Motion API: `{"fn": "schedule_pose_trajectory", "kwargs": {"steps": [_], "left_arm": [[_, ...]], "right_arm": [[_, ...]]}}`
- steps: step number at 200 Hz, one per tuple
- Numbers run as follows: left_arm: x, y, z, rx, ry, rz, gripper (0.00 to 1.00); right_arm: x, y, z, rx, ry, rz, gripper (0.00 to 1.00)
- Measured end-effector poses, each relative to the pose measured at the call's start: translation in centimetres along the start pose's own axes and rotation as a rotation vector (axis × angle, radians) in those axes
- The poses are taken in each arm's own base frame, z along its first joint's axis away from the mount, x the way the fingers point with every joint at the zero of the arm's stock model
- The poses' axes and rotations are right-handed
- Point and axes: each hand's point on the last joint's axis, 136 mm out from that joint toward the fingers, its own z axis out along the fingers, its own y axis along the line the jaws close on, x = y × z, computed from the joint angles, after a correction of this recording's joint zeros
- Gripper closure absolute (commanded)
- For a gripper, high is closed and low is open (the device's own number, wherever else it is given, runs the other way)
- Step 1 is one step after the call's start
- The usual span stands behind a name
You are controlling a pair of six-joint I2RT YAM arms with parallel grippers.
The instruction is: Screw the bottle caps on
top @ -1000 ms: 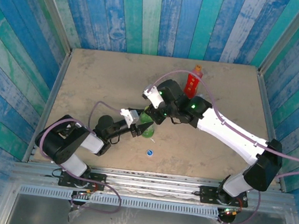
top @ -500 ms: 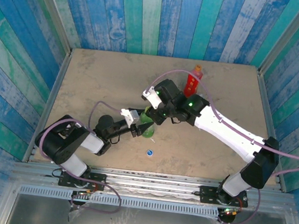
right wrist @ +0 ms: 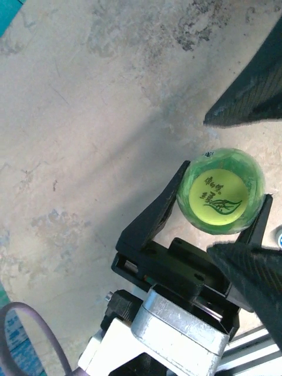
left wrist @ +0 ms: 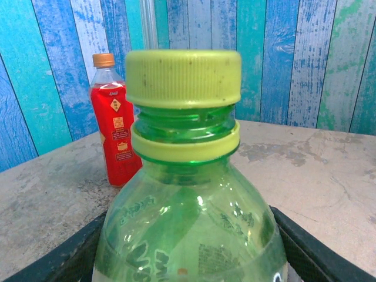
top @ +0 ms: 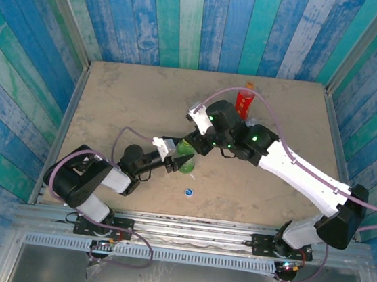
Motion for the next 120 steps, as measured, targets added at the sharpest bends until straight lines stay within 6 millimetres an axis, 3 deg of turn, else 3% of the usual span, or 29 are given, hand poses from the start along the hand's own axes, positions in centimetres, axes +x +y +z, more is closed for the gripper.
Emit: {"fn": "schedule_pose_trajectory", "kwargs": {"steps": [37,82,120], "left_arm": [[0.0,-0.1,0.0,0.004,-0.001,0.004,0.36],[0.0,-0.1,0.0,0.005,0.001,0.006,0.36],[0.0,-0.1,0.1,0.007,0.001,0.007,0.36]], "right_arm": [[-0.1,-1.2,0.4,0.012,-0.008,0.041,0.57],[1.1,-1.2,2.3,-0.013,0.044,0.067,0.64],[1.1,-1.1,2.3,-0.048,0.047,0.088,0.66]]}}
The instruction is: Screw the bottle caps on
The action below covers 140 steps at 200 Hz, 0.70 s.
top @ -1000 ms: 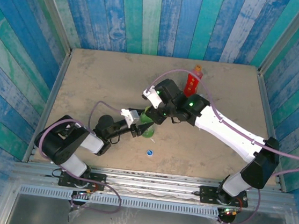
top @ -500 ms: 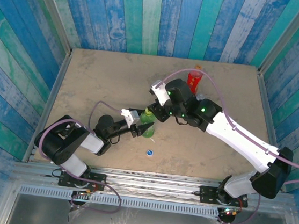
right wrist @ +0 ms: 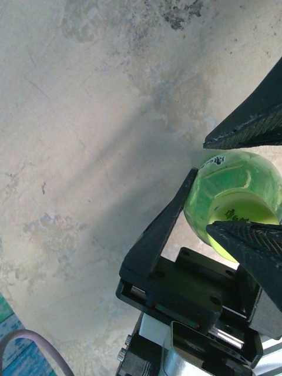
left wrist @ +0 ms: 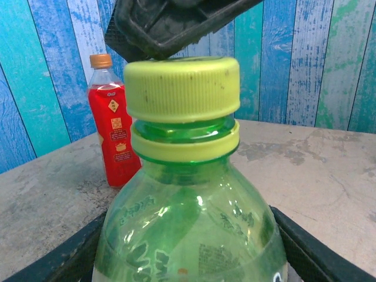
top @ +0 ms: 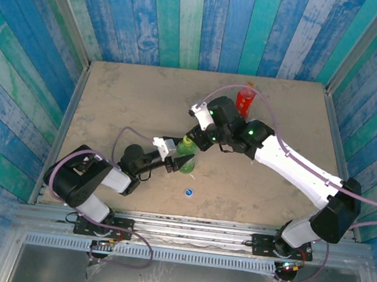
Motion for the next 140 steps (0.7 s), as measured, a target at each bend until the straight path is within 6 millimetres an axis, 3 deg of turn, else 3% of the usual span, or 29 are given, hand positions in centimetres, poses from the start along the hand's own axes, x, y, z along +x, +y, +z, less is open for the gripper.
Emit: {"fn": "schedule_pose_trajectory", "kwargs": {"steps": [48,96,140], "left_arm": [[0.0,0.0,0.0,0.001,0.000,0.000,0.36],[0.0,0.0,0.0,0.000,0.000,-0.001,0.37],[0.0,0.0,0.0,0.000,0.000,0.000,0.37]], "right_arm": [[0.3,0.4,0.0,-0.055,0.010,0.040,0.72],[0.6,0.7,-0.1,-0.154,0.028,0.140,0.86],[1.0,1.0,-0.4,-0.227,0.006,0.183,0.88]]}}
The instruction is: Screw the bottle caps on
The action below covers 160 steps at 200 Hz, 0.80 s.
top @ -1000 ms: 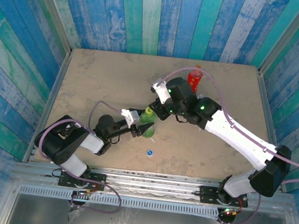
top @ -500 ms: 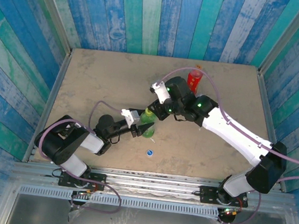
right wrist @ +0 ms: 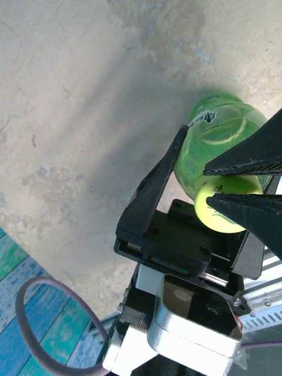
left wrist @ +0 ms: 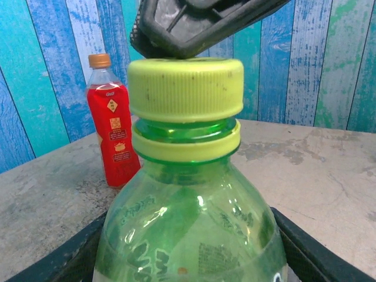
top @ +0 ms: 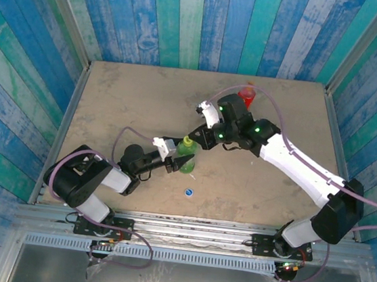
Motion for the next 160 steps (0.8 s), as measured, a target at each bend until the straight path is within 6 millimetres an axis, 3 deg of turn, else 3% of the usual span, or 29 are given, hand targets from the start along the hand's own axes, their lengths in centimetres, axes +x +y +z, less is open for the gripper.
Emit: {"fn": "schedule_pose_trajectory", "kwargs": {"steps": [34,50,94,130,160], "left_arm": [[0.0,0.1,0.0,-0.003,-0.001,-0.003,0.37],[-0.1,0.1,0.1,-0.003,-0.002,-0.003,0.37],[0.0,0.1,0.1,-0.003,0.000,-0.004,0.37],[0.0,0.1,0.1,-0.003,0.000,-0.003,0.37],[0.0,0.1,0.1,-0.003,0.000,-0.004,0.37]], "right_arm": [[2.3,1.0,-0.8,-0.063,0.031,0.005,0.87],[3.1,1.4,-0.7,-0.075,0.045,-0.001,0.79],[1.5,0.9,-1.4,-0.047,-0.017,-0.009,0.62],[-0.4,0.3,-0.8,-0.039,-0.046,-0.019,0.66],[-0.3,-0.2,0.4,-0.050,-0.027,-0.025,0.80]]}}
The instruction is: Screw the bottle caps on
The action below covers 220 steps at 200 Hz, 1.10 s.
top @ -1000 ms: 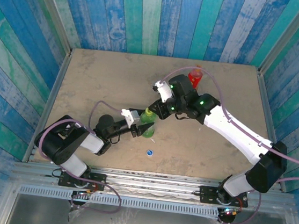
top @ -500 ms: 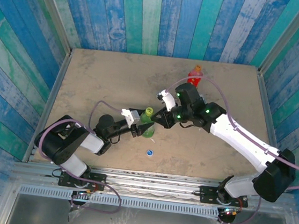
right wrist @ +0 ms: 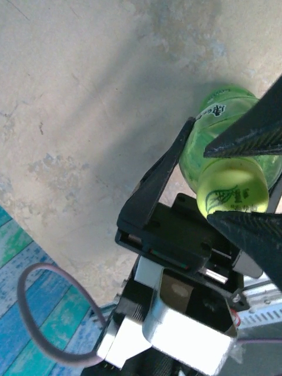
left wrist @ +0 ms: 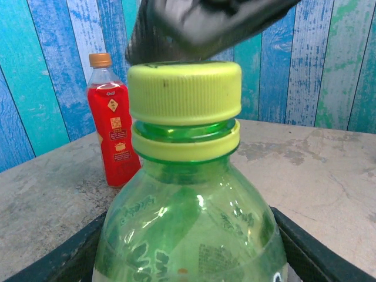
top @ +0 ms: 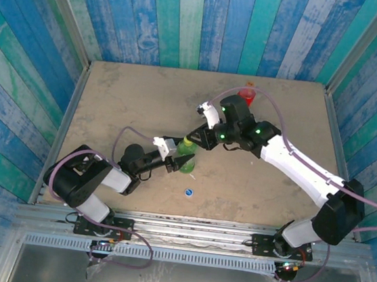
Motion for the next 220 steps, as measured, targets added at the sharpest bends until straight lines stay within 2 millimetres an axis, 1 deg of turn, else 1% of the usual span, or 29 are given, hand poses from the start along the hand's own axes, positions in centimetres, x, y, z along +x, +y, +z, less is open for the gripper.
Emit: {"fn": "schedule_pose_trajectory", "kwargs": {"steps": [9,25,56,66,86,100,119,135,154,172,187,205,220], "left_arm": [[0.0,0.0,0.0,0.000,0.000,0.000,0.37],[0.0,0.0,0.0,0.001,-0.001,0.002,0.37],[-0.1,-0.2,0.0,0.011,-0.004,0.009,0.36],[-0.1,-0.2,0.0,0.009,-0.003,0.006,0.37],[-0.1,-0.1,0.0,0.004,-0.002,0.004,0.37],[-0.1,-0.1,0.0,0.003,-0.002,0.004,0.37],[-0.1,-0.1,0.0,0.003,-0.002,0.004,0.36],[-0.1,-0.1,0.0,0.003,-0.002,0.004,0.36],[0.0,-0.1,0.0,0.003,-0.002,0.004,0.36],[0.0,-0.1,0.0,0.003,-0.002,0.004,0.36],[0.0,-0.1,0.0,0.003,-0.002,0.004,0.36],[0.0,-0.1,0.0,0.003,-0.002,0.004,0.36],[0.0,-0.1,0.0,0.002,0.000,0.004,0.36]], "right_arm": [[-0.1,0.1,0.1,-0.008,-0.004,-0.002,0.82],[0.0,0.1,-0.1,-0.016,-0.016,-0.005,0.83],[1.0,0.4,-0.9,-0.040,-0.051,-0.010,0.85],[1.7,0.8,-1.1,-0.054,-0.045,-0.007,0.84],[3.5,2.4,-0.8,-0.106,-0.003,-0.012,0.82],[4.0,3.1,-0.7,-0.117,0.014,-0.018,0.76],[3.4,2.6,-1.2,-0.079,-0.013,-0.015,0.66],[2.3,1.8,-1.7,-0.042,-0.043,-0.007,0.63],[1.0,0.6,-1.9,-0.007,-0.071,0.010,0.63],[-0.1,-0.1,-1.5,0.001,-0.081,0.020,0.66],[-0.6,-0.5,-0.7,-0.007,-0.074,0.024,0.73],[-0.5,-0.6,0.2,-0.026,-0.052,0.031,0.80],[-0.3,-0.3,0.3,-0.046,-0.046,0.034,0.83]]}}
